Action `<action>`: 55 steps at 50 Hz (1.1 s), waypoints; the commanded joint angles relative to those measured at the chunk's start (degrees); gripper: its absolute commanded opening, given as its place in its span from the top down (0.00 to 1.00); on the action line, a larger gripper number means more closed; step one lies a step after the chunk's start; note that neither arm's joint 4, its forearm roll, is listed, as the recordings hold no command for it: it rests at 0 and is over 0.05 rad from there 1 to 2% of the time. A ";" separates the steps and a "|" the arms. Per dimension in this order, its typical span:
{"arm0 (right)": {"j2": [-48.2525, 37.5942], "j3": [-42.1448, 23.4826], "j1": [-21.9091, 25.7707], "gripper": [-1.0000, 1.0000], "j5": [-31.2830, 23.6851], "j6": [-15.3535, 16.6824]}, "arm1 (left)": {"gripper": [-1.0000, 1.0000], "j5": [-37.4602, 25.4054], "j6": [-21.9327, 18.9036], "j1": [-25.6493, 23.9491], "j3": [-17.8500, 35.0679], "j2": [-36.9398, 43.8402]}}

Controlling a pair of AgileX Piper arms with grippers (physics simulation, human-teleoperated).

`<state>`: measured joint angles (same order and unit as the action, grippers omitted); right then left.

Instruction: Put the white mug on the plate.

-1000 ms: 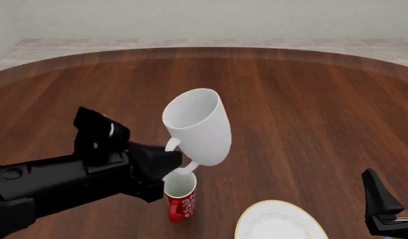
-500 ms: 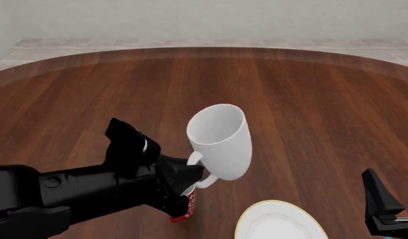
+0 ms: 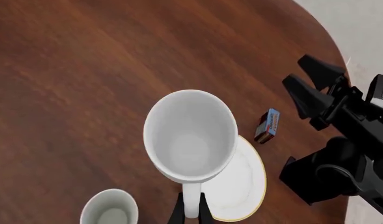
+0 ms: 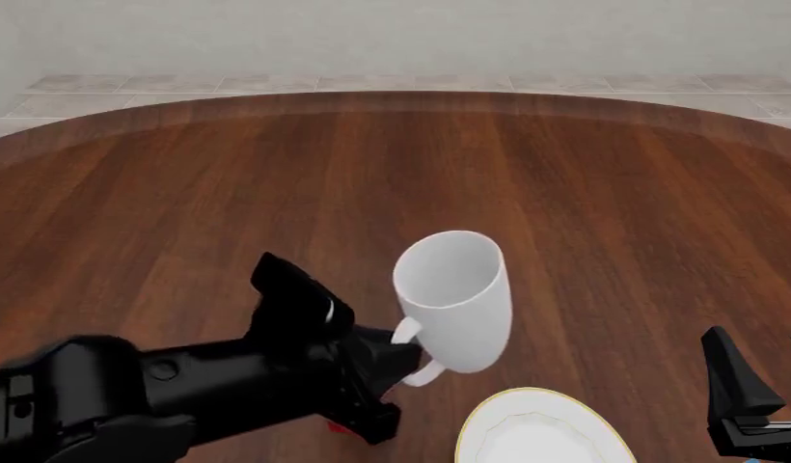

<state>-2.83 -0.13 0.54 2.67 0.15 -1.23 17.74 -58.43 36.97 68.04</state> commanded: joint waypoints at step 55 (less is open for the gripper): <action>0.02 0.00 0.00 0.00 -0.01 0.00 | 1.00 15.01 1.55 -8.65 -1.35 17.90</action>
<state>-2.83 -0.13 0.54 2.66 0.15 12.53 19.59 -65.78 35.07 84.10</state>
